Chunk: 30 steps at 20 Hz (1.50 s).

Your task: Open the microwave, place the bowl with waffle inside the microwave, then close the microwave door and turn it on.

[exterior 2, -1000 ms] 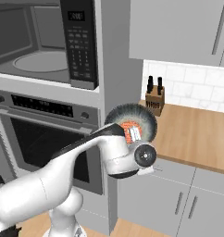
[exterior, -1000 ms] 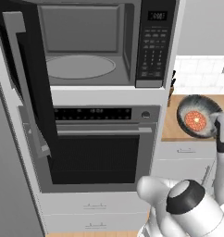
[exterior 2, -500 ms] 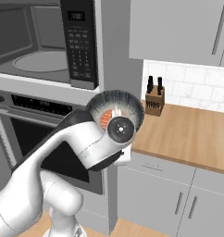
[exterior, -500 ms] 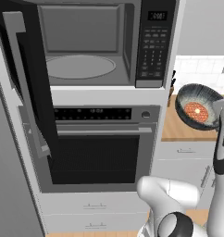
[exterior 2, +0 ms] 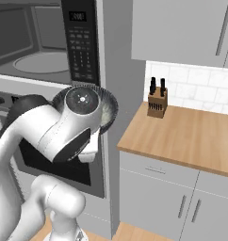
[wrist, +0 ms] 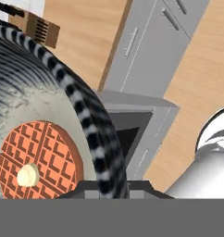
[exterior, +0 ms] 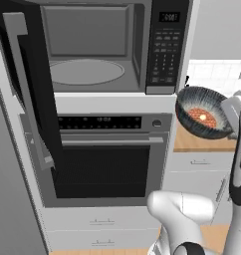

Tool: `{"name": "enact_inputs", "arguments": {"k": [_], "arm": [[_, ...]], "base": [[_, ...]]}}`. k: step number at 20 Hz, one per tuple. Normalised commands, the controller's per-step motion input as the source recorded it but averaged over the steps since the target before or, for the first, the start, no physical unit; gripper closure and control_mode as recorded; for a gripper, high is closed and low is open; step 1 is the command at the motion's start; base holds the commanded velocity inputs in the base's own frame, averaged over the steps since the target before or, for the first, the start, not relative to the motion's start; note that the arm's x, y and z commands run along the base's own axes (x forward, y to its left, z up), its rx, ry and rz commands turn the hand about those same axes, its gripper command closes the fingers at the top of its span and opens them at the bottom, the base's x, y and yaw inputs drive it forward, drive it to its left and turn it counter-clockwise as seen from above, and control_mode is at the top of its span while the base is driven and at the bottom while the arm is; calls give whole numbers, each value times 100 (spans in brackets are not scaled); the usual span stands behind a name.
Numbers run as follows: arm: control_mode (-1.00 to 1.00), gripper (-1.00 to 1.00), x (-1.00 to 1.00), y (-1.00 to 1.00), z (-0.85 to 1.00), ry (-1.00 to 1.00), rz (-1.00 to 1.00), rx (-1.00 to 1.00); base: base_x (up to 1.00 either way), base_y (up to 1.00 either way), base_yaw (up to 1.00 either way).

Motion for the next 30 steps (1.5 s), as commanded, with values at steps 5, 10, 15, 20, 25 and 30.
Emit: {"name": "enact_inputs", "arguments": {"k": [5, 10, 15, 20, 25, 30], "arm": [[-100, 100, -26, 100, 45, 6, 17, 0], [-100, 100, 10, 92, 29, -2, 5, 0], [-100, 100, 42, 68, 2, -17, -5, 0], [-100, 100, 49, 74, 27, -14, -7, 0], [-100, 100, 66, 59, 46, -2, -10, 0], [-100, 100, 73, 56, 43, 0, -14, 0]], "base": [[0, 0, 0], [0, 0, 0], [0, 0, 0], [0, 0, 0], [0, 0, 0], [0, 0, 0]]}}
